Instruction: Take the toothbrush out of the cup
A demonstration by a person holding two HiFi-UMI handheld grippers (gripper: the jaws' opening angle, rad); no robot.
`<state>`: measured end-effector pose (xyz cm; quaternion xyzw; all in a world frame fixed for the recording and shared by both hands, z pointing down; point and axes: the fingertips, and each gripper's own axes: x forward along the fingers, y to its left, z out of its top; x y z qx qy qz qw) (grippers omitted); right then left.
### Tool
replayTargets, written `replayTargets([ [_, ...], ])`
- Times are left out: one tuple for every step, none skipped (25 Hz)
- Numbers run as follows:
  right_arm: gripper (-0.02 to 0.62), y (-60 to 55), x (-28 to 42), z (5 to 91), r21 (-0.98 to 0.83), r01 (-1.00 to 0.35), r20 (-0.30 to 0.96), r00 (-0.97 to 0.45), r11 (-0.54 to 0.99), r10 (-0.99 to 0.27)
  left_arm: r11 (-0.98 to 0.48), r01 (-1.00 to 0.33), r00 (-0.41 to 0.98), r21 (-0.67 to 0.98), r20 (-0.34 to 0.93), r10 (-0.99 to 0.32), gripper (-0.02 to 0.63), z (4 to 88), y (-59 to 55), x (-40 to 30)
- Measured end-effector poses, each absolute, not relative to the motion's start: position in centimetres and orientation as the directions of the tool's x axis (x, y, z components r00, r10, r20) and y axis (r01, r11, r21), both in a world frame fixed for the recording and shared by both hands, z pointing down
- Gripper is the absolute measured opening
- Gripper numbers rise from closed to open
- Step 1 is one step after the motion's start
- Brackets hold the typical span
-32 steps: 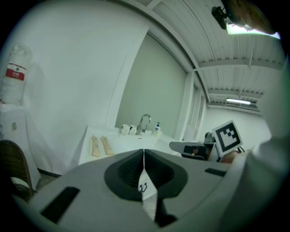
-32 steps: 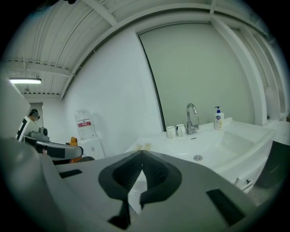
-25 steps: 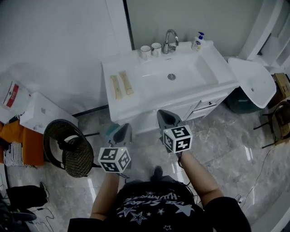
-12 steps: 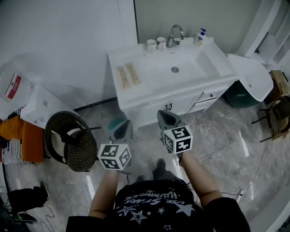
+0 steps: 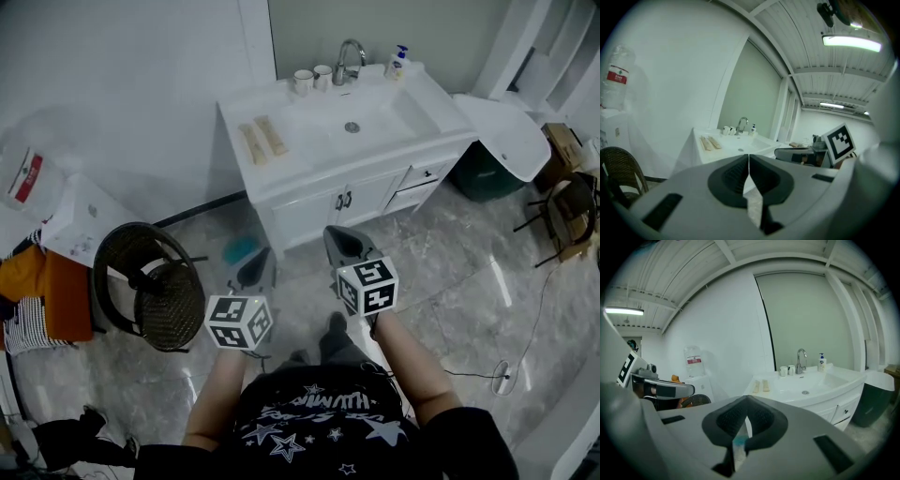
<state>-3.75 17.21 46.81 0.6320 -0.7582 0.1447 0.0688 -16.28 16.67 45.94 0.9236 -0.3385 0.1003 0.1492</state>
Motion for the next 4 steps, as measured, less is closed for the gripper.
replayTargets([
  [0.014, 17.7, -4.2, 46.9, -0.132, -0.978, 0.289, -0.192, 0.159, -0.938, -0.729, -0.652, 0.753, 0.209, 0.288, -0.592, 0.020, 46.0, 17.1, -16.6],
  [0.014, 18.1, -4.6, 46.9, -0.132, -0.978, 0.290, -0.192, 0.159, -0.937, -0.730, -0.650, 0.755, 0.210, 0.289, -0.589, 0.020, 46.0, 17.5, -16.9],
  [0.014, 18.6, -5.0, 46.9, -0.131, -0.978, 0.292, -0.192, 0.160, -0.937, -0.731, -0.649, 0.756, 0.211, 0.290, -0.587, 0.020, 46.0, 17.8, -17.2],
  [0.013, 19.0, -5.3, 46.9, -0.131, -0.978, 0.293, -0.192, 0.160, -0.937, -0.733, -0.647, 0.757, 0.212, 0.291, -0.584, 0.020, 46.0, 18.2, -17.5],
])
